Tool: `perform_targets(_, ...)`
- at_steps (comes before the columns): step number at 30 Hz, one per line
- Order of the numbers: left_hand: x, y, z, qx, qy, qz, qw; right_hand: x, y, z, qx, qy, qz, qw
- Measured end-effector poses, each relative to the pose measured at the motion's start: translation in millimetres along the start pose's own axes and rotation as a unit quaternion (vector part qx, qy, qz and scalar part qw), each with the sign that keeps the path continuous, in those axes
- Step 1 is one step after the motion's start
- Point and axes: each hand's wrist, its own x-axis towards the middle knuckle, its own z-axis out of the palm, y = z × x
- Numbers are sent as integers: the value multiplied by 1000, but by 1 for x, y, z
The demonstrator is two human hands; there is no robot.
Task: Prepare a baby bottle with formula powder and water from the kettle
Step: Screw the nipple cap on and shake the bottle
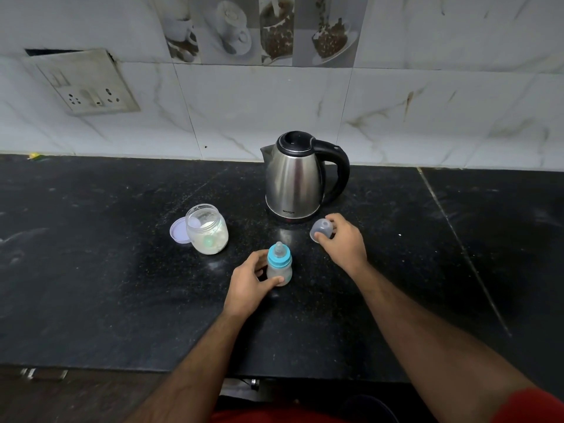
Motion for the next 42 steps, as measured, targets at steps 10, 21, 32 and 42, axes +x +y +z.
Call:
perform_targets(10, -2, -4, 0, -7, 9, 10, 1000, -58, -69, -17, 218, -30, -131, 967)
perform_targets(21, -1, -6, -1, -26, 7, 24, 999, -60, -57, 8, 64, -108, -205, 971)
perform_targets(32, -1, -12, 2, -38, 16, 35, 999, -59, -43, 16, 81, -71, -244, 964)
perform_targets(42, -1, -14, 1, -28, 7, 32, 999, -62, -43, 21, 71, -47, -259, 962)
